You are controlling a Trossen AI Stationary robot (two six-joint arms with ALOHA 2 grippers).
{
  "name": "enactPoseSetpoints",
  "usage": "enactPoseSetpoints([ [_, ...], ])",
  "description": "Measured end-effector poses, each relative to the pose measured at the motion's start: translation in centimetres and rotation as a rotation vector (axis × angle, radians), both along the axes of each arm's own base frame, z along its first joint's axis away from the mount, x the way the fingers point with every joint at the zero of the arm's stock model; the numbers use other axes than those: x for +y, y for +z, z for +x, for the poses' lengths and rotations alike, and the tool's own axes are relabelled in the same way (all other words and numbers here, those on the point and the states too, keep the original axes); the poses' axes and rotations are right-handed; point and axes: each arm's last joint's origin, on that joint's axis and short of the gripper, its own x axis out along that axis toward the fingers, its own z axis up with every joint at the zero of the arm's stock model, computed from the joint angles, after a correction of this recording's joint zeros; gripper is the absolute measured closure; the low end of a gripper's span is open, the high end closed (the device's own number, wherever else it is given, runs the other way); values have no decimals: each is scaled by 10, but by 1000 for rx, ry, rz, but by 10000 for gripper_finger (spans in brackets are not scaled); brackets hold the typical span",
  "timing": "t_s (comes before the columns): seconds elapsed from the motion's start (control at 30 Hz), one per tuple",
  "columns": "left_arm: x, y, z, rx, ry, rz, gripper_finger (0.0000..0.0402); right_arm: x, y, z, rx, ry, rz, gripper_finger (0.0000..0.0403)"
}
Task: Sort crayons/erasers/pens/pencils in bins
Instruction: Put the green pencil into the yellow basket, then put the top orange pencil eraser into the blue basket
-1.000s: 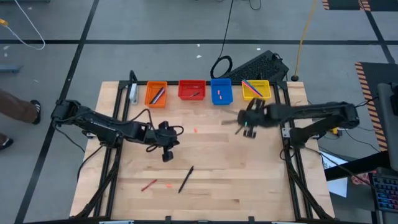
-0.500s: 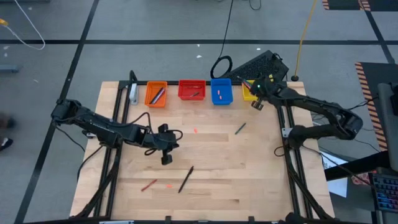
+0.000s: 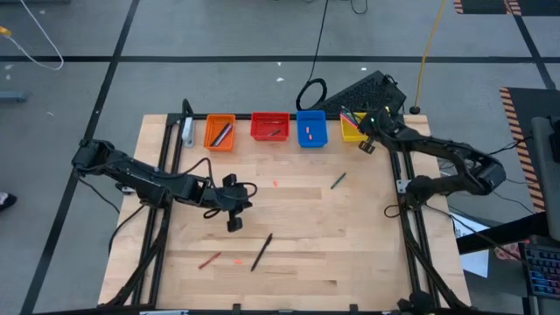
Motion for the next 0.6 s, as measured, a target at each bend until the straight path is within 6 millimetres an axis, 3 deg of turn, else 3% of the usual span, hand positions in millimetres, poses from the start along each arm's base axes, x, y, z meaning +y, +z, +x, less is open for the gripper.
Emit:
enactPoseSetpoints([
  [0.33,0,0,0,1,1,-5,380,-6,-19,1,43,4,84,368],
  [0.6,0,0,0,3,-3,-10,380,-1,-4,2,56,-22,-13,276],
])
